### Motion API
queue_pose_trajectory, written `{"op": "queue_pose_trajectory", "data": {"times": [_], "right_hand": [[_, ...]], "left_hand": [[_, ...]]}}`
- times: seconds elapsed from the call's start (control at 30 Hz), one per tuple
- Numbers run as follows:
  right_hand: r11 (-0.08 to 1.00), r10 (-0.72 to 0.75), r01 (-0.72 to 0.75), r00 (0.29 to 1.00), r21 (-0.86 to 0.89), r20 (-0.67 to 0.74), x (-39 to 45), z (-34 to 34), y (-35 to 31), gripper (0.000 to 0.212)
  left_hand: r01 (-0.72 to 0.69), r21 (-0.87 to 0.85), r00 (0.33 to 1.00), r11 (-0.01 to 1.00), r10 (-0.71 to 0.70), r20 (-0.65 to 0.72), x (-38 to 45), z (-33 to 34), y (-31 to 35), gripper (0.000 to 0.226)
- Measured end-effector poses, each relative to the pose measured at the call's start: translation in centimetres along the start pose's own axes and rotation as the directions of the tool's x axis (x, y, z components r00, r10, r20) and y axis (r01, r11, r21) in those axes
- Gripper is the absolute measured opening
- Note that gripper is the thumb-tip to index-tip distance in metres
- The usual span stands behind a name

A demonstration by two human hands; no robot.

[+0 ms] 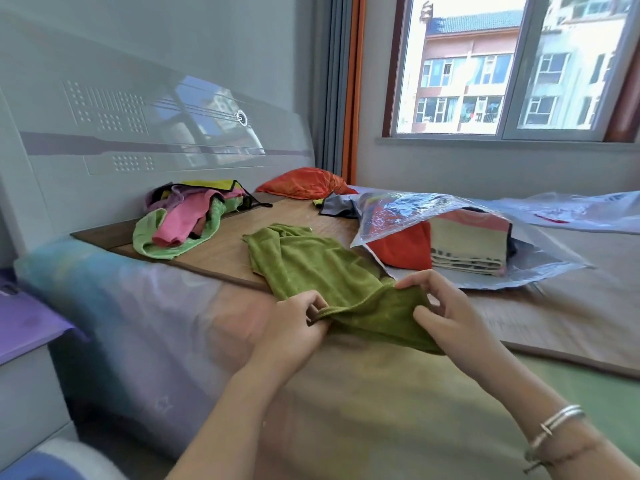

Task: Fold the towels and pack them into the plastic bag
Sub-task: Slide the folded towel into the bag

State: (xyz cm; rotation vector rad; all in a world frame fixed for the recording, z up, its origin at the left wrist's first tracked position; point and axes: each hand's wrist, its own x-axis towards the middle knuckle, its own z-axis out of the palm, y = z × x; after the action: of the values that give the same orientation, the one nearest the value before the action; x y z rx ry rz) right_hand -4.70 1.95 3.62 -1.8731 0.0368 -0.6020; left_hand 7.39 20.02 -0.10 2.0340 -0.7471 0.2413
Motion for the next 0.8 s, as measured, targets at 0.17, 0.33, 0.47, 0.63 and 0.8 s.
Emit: {"op": "queue_pose_trajectory", "data": {"times": [0.17,0.33,0.47,0.63,0.8], "right_hand": [[0.987,0.01,-0.02,0.998,-0.158,-0.067,0.6,-0.5,0.8,0.043],[0.862,-0.129,0.077,0.989,-0.501,-0.069,1.5,1.2,1.1,0.028],[0.901,-0.106,0.082,0.994,-0.425,-0.032,3.1,3.5,1.2,0.019],[0.8,-0.091,0.056,0.995,-0.597,-0.029,4.1,5.6,1.8,0.016],[0.381,0.047,0.042,0.997,-0.923,0.065,4.7,7.7,1.8,0.065]], "left_hand": [[0.145,-0.272,0.934,0.951,-0.041,0.355,-0.3,-1.1,0.6,0.014],[0.292,-0.384,0.847,0.876,-0.05,0.529,-0.9,-2.3,1.0,0.02],[0.365,-0.439,0.795,0.821,-0.029,0.606,-0.9,-2.3,0.7,0.028],[0.438,-0.361,0.884,0.824,-0.321,0.339,0.4,-3.3,-0.4,0.045],[0.498,-0.638,0.771,0.588,-0.637,0.014,3.1,-2.4,-3.9,0.013]]}}
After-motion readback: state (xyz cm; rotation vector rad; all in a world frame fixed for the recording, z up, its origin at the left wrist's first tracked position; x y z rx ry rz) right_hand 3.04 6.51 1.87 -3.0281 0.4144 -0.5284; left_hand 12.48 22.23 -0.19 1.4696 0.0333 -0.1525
